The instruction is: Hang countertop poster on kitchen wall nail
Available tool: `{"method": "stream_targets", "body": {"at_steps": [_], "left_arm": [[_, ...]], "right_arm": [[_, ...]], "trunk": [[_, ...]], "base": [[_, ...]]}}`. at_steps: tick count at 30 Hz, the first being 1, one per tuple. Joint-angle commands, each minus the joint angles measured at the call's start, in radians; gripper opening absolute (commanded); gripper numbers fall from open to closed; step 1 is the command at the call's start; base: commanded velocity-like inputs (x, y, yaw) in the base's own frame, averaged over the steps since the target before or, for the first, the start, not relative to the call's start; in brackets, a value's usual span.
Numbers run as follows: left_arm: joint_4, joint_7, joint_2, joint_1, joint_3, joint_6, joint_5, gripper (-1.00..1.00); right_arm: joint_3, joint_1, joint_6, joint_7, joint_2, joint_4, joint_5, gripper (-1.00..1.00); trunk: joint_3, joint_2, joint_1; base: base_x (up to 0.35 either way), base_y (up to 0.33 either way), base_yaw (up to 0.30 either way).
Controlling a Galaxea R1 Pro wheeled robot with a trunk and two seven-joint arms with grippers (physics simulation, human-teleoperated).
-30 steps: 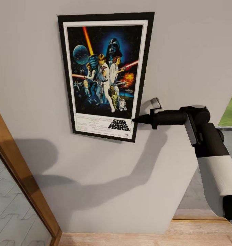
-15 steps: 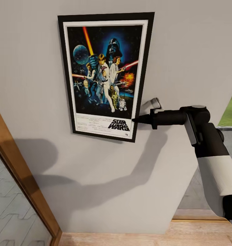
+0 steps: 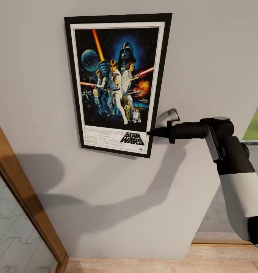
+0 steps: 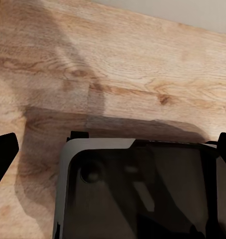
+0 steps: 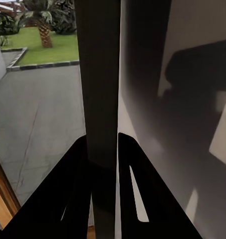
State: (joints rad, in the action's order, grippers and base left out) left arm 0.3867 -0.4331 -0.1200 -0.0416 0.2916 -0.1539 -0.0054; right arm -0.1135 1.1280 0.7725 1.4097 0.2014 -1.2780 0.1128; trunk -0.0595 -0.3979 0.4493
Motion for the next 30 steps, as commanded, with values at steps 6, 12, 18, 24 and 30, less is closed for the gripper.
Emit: {"method": "stream_targets", "body": {"at_steps": [6, 12, 18, 24, 30], "left_arm": [[0.0, -0.007, 0.0, 0.0, 0.006, 0.0, -0.001, 1.0], [0.001, -0.007, 0.0, 0.0, 0.006, 0.0, -0.001, 1.0], [0.001, -0.007, 0.001, 0.0, 0.006, 0.0, -0.001, 1.0], [0.0, -0.007, 0.001, 0.0, 0.004, 0.0, -0.001, 1.0], [-0.001, -0.007, 0.0, 0.0, 0.004, 0.0, -0.001, 1.0]], "right_arm": [[-0.003, 0.001, 0.01, -0.004, 0.001, 0.0, 0.007, -1.0], [-0.002, 0.001, 0.01, -0.004, 0.001, 0.0, 0.007, -1.0], [-0.003, 0.001, 0.01, -0.005, 0.001, 0.0, 0.007, -1.0], [-0.002, 0.001, 0.01, -0.005, 0.001, 0.0, 0.007, -1.0], [-0.002, 0.001, 0.01, -0.005, 0.001, 0.001, 0.006, 1.0]], "trunk": [[-0.002, -0.002, 0.001], [-0.002, -0.002, 0.001], [-0.002, -0.002, 0.001], [-0.002, -0.002, 0.001], [-0.002, -0.002, 0.001]], "base": [[0.0, 0.0, 0.0], [0.0, 0.0, 0.0], [0.027, 0.0, 0.0], [0.084, 0.0, 0.0], [0.01, 0.0, 0.0]]}}
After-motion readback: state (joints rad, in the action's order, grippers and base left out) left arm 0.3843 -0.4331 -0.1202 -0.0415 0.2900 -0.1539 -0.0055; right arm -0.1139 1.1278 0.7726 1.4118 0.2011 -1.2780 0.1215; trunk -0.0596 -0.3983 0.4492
